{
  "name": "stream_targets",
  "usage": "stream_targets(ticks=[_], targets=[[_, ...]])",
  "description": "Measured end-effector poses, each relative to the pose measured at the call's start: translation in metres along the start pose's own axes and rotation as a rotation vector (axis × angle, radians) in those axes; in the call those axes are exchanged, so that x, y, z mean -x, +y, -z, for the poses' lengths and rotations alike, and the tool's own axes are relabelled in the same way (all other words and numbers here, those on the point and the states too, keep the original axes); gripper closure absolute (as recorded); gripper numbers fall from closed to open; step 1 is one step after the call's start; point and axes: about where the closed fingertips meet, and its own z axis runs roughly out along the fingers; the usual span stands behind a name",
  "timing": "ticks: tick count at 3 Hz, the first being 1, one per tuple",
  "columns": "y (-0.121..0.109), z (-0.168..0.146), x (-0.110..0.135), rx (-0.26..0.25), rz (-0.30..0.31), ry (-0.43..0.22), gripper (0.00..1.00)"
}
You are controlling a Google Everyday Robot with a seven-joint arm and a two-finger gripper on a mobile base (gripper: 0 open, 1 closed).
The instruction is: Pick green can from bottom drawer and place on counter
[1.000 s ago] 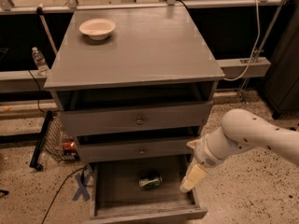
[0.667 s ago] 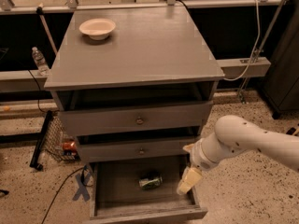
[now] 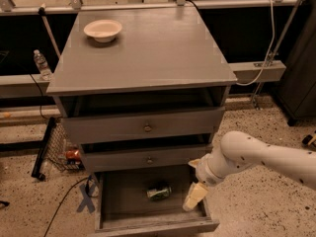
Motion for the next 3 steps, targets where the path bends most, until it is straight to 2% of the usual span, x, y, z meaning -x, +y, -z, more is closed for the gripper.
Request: stream_targets(ticks=[1, 2, 3], targets=[[-0.003, -0.016, -0.010, 0.015, -0.006, -0.006, 0.00], [-0.015, -0.042, -0.023, 0.007, 0.002, 0.005, 0.00], [-0.031, -0.066, -0.038, -0.004, 0.014, -0.021, 0.00]])
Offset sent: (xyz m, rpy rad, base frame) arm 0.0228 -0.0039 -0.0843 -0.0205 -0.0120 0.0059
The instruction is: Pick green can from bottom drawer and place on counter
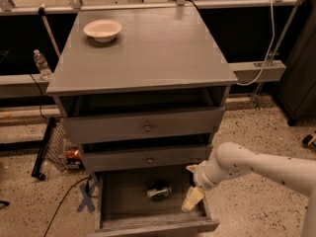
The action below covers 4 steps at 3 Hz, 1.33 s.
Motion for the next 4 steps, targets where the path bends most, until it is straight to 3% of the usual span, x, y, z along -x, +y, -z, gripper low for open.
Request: stream_targets(ticks=[1, 3, 4], targets=[[-0.017, -0.026, -0.014, -0.012, 0.002, -0.024, 0.00], [-0.044, -0.091, -0.032, 0.031, -0.022, -0.090, 0.00], [-0.046, -0.094, -0.034, 0.032, -0.025, -0.093, 0.00]])
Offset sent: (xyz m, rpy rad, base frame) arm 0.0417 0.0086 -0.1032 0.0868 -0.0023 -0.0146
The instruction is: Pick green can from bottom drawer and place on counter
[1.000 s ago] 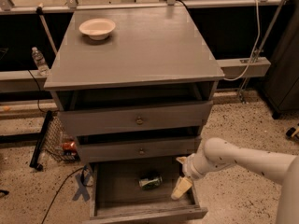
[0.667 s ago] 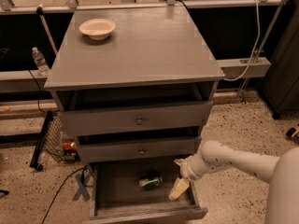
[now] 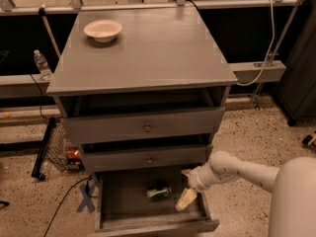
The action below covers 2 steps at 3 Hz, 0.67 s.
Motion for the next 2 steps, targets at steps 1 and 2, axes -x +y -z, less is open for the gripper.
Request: stream_targets(ticks=[1, 2], targets=[[-0.007, -0.012, -0.008, 0.006, -0.013, -0.013, 0.00], [-0.020, -0.030, -0.018, -0.003, -0.015, -0.025, 0.00]])
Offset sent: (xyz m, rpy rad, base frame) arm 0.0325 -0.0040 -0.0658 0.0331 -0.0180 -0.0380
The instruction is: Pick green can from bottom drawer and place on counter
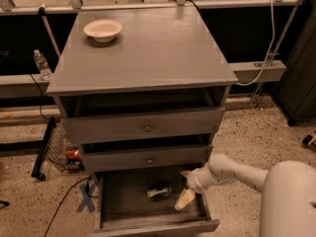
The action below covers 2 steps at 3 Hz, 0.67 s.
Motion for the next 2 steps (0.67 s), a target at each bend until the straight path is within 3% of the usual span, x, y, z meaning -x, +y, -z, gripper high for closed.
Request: stream_targets(ticks=[2], targets=[[-0.020, -0.042, -0.011, -0.012, 0.035, 0.010, 0.00]])
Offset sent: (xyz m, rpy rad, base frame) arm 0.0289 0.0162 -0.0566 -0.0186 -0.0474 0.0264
